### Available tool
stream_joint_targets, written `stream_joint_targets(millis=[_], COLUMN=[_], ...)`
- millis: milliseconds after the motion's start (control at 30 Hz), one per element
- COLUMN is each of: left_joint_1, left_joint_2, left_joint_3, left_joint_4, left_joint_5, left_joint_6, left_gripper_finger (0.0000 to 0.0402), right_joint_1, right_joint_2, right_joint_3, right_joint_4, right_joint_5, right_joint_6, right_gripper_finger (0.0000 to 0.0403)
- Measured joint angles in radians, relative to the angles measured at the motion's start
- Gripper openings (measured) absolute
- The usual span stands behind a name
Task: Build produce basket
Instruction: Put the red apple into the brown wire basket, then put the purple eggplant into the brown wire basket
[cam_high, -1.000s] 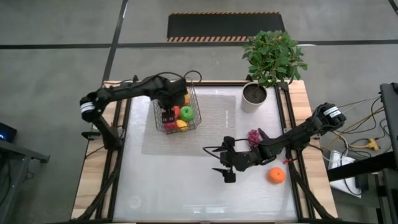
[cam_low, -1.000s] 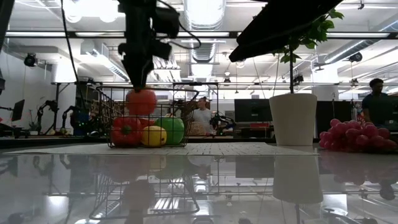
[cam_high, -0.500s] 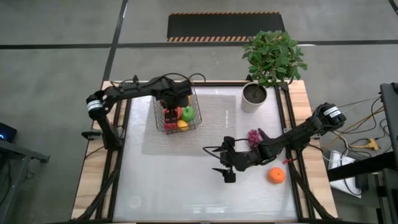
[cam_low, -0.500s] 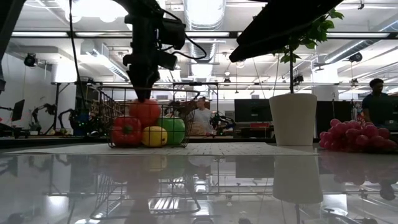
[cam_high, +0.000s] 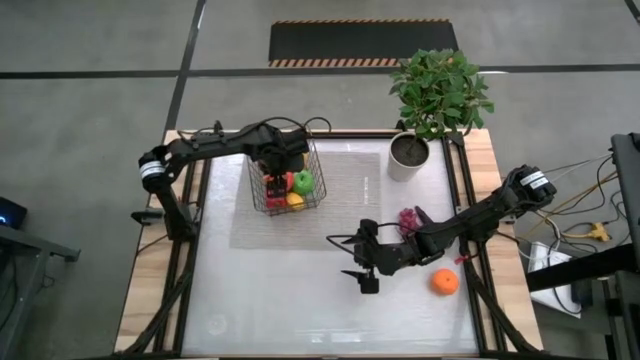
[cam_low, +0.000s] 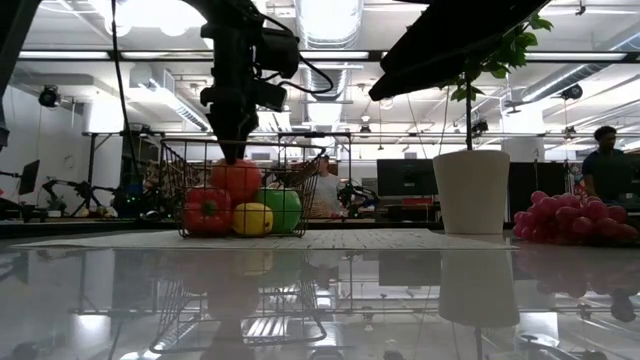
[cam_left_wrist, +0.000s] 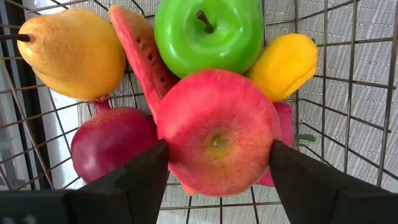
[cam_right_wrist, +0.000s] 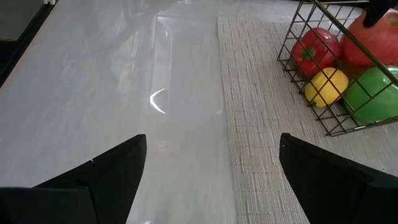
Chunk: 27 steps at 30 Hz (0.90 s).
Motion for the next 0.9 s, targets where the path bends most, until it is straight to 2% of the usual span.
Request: stream_joint_targets(millis=[133, 367, 567, 800, 900], left_joint_1=[0.0, -0.001, -0.003, -0.032, -0.078], left_joint_2=[-0.003, -0.015, -0.042, -0.158, -0.236], left_joint_3=[-0.002, 0.001, 0.016, 0.011, 0.003], left_joint_4=[-0.001, 0.001, -0.053, -0.044, 0.019], left_joint_5=[0.001, -0.022, -0.026, -0.027, -0.023], left_joint_6=[0.0, 0.003, 0.027, 0.022, -0.024], left_gripper_finger=[0.0251, 0.0301, 0.0311, 0.0311, 0.0311], right_joint_1=[0.0, 0.0, 0.0, 0.0, 0.0], right_joint_2=[0.0, 0.0, -0.011, -0.061, -0.082], right_joint_3=[0.0, 0.0, 0.0, 0.007, 0.007], right_joint_4=[0.0, 0.003, -0.013, -0.083, -0.101], right_joint_5=[0.0, 0.0, 0.0, 0.0, 0.004], right_joint_6=[0.004, 0.008, 0.04, 0.138, 0.169], right_gripper_finger=[0.035, 0.035, 0.035, 0.035, 0.0348])
